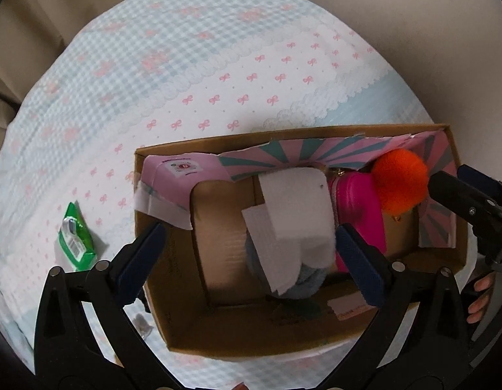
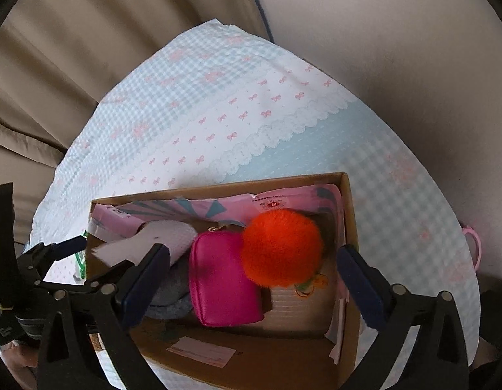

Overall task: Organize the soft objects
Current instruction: 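Drop the paper towel and pompom into the box, opening both tools, then move both tools back toward the grey cloth and black sock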

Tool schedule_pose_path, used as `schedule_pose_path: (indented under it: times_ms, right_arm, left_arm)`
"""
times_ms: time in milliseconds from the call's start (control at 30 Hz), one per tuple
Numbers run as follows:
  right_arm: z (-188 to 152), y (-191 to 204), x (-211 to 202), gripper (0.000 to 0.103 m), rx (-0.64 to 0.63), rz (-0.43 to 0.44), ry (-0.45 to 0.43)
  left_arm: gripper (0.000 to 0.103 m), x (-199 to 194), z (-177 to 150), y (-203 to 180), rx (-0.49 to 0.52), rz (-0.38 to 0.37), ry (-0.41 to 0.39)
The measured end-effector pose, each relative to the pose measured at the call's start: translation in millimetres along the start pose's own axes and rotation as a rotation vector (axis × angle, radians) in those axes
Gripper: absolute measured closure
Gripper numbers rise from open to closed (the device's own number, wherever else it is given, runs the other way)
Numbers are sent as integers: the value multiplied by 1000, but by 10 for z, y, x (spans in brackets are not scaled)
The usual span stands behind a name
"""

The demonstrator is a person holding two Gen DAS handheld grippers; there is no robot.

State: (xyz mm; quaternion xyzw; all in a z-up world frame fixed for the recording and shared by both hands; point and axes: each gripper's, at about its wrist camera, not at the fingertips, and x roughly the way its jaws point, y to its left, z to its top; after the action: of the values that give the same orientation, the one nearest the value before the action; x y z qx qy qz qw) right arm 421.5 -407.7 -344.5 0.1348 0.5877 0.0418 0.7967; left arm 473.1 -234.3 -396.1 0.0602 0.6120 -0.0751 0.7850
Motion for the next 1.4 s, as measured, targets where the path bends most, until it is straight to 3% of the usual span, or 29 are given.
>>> schedule_pose_path:
  times_ms: [367, 700, 1167, 1300, 1400]
  right_arm:
    - [-64, 49, -364, 1, 7, -15, -69]
    - [-260, 266, -980, 1, -11, -41, -129]
    - [-887, 1273, -2353, 1, -71, -168, -327]
    - [-1158, 1610, -2595, 1, -90, -257, -380]
    - [-1377, 1845, -2740, 1, -97, -241, -409]
  left_arm:
    - [0, -408, -182, -32, 1, -18, -53]
    - [0, -1191, -509, 46, -9, -41, -178]
    - [0, -2631, -1340, 603, -9, -88, -405]
    - [0, -2938, -1660, 846, -4, -82, -453]
    - [0, -3127, -1908, 1074, -12, -89, -486]
